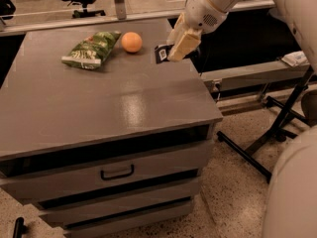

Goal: Move rxbar blueberry near orange

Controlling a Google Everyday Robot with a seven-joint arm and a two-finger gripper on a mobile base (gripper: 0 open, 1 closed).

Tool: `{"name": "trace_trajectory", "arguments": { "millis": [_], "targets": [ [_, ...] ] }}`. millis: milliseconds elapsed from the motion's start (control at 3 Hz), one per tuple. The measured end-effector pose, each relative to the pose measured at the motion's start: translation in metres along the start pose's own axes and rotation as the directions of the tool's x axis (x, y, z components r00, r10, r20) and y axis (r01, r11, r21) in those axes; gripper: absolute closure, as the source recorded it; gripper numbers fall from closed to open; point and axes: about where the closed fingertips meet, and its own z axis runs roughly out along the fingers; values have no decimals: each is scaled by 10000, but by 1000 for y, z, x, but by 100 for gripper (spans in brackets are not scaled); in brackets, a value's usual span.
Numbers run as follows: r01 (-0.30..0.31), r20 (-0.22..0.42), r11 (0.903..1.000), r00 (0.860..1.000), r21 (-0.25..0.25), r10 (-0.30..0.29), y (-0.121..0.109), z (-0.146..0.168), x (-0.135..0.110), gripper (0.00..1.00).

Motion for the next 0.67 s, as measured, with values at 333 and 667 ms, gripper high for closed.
{"name": "trace_trajectory", "arguments": {
  "millis": [333,667],
  "targets": [
    [28,5,10000,10000,-40,-28,1,2,1,100],
    [-351,127,9989,9993,314,347,-14,11,9,100]
  ]
}}
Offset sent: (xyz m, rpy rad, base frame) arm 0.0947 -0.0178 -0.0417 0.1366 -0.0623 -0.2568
